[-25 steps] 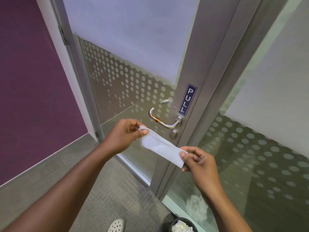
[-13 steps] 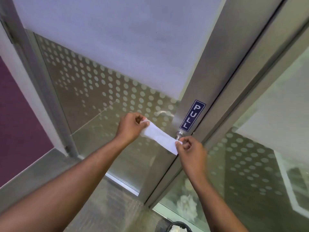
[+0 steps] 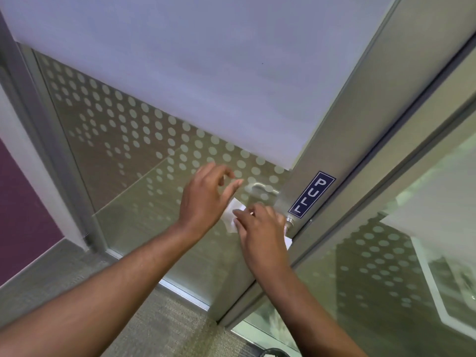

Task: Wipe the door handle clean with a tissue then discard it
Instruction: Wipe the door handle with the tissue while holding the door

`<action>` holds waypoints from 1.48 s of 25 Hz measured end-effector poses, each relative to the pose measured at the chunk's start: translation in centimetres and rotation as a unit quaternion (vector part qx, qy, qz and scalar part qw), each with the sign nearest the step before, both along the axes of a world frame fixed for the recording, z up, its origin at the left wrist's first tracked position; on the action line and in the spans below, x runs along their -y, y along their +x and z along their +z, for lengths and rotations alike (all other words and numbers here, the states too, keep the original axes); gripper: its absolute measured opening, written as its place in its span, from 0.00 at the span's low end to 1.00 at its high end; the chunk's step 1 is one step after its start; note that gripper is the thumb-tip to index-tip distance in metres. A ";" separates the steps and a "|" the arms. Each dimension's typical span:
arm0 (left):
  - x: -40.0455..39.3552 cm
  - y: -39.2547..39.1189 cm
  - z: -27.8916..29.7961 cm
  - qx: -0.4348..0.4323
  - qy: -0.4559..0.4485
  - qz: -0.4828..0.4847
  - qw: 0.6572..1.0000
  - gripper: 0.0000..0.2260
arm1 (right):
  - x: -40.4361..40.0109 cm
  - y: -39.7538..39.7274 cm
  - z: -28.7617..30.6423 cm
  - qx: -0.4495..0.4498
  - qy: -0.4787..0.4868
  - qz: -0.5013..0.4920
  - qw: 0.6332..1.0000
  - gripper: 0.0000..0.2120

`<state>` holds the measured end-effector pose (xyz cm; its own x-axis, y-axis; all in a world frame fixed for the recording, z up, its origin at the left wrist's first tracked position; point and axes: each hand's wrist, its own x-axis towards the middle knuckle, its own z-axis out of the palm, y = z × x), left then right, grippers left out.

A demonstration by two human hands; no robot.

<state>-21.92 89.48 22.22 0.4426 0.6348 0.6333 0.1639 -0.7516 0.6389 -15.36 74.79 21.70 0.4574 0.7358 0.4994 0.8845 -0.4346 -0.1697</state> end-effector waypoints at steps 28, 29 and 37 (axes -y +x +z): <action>-6.9 9.1 5.3 -0.015 0.409 0.034 0.912 0.37 | -1.5 0.5 -2.8 -0.046 0.007 0.002 0.999 0.04; -6.9 9.0 5.4 -0.014 0.408 0.033 0.912 0.37 | -2.4 0.4 -2.6 -0.063 0.012 -0.014 0.998 0.06; -6.9 9.0 5.4 -0.020 0.413 0.036 0.910 0.38 | 0.1 0.9 -4.2 -0.073 0.077 0.008 0.994 0.04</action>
<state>-12.88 96.42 27.64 0.4516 -0.0225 0.8920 0.2414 -0.9593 -0.1465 -14.50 74.67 17.45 0.5224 0.6631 0.5361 0.8519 -0.3797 -0.3606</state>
